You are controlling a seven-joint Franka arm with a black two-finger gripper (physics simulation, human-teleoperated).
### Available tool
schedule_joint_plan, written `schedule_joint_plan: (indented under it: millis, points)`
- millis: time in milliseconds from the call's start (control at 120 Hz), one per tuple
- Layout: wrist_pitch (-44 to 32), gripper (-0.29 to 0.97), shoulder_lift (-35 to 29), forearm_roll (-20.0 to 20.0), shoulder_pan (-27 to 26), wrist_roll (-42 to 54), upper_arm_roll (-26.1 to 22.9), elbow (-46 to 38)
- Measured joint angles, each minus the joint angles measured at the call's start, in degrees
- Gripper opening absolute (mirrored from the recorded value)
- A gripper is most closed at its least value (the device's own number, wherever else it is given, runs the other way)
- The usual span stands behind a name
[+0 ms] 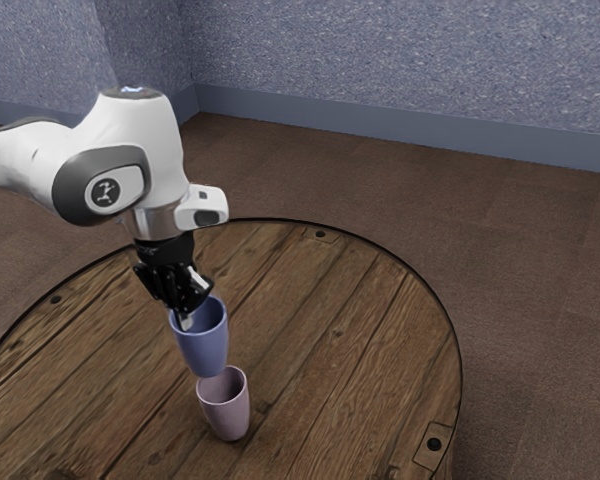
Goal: Place the left cup onto the right cup
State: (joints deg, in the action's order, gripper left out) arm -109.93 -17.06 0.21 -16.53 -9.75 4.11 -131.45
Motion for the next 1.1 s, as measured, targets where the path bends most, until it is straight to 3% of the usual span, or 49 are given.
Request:
schedule_joint_plan:
  millis: [650, 1100]
  points:
    - [-7.41, -0.11, 4.63, 0.39, -0.08, -1.62, 0.29, -0.52]
    - [-6.01, -0.11, 5.21, -1.88, -1.07, -2.96, 0.28, -0.14]
